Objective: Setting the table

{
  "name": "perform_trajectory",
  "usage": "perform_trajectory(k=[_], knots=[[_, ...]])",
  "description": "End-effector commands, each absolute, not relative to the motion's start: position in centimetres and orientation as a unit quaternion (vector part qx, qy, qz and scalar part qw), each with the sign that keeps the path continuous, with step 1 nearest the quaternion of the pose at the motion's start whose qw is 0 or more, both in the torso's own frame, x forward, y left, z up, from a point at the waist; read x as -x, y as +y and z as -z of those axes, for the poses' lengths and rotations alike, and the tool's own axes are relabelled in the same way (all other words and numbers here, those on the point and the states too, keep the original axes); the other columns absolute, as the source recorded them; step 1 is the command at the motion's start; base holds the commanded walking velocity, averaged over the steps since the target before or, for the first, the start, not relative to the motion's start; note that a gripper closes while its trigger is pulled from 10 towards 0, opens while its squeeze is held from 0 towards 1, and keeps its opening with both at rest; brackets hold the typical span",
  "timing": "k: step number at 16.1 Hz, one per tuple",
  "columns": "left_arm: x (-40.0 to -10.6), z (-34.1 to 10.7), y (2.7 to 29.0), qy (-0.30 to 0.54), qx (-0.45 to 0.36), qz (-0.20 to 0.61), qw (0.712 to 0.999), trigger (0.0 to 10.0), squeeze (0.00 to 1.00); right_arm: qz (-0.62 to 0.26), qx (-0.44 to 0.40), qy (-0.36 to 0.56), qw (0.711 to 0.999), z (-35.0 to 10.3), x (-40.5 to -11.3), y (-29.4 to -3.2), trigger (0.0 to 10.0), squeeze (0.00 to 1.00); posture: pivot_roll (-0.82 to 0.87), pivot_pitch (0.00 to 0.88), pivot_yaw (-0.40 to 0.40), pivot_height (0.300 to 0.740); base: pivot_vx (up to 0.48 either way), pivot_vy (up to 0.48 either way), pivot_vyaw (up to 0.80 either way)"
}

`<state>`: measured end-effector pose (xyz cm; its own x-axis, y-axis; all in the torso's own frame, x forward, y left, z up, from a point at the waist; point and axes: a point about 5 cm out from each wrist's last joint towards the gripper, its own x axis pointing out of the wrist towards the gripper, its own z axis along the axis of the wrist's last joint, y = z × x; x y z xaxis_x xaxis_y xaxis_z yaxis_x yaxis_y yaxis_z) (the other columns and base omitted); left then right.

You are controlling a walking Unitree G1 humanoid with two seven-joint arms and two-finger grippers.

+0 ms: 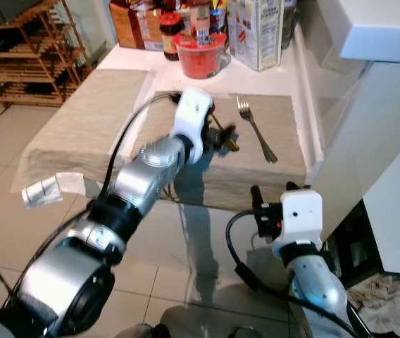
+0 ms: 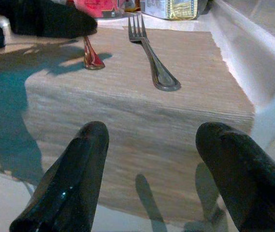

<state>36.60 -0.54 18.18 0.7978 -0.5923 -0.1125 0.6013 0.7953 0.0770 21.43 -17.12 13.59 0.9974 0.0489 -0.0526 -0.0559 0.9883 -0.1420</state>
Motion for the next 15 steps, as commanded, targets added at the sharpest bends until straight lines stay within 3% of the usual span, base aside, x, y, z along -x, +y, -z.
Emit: perform_trajectory(k=[1,7,13,15], knots=[[-35.8,-18.6,-1.8,0.025,-0.063,0.341,0.938,10.0,0.0,-0.03,0.07,0.024,0.997,-13.6,-21.6,-16.8,10.0,0.0,-0.16,0.103,0.113,0.74,0.0,0.0,0.0],[-34.1,-19.1,-3.0,0.013,-0.083,0.385,0.919,10.0,0.0,-0.036,0.069,0.025,0.997,-13.5,-21.8,-16.5,10.0,0.0,-0.16,0.099,0.12,0.74,0.0,0.0,0.0],[-34.3,-17.8,-1.3,0.048,-0.124,0.369,0.92,10.0,0.0,-0.045,0.067,0.03,0.996,-13.2,-22.1,-16.5,10.0,0.0,-0.14,0.081,0.111,0.74,0.0,0.0,0.0],[-35.0,-17.5,0.4,0.064,-0.14,0.349,0.924,10.0,0.0,-0.051,0.064,0.034,0.996,-13.0,-22.2,-16.3,10.0,0.0,-0.13,0.077,0.111,0.74,0.0,0.0,0.0]])
